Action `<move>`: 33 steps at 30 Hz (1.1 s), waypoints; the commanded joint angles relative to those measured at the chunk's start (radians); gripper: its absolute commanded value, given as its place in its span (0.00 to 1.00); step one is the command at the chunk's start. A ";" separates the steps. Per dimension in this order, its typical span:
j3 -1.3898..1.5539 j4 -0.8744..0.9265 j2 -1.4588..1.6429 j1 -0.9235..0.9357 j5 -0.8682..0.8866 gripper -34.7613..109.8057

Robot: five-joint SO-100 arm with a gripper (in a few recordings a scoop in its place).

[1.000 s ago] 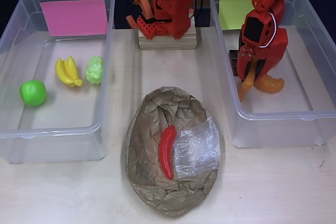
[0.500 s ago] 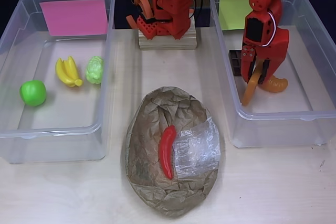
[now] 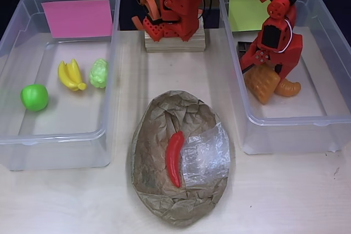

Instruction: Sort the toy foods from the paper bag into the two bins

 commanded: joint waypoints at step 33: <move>-0.687 0.927 0.077 0.075 -0.167 0.49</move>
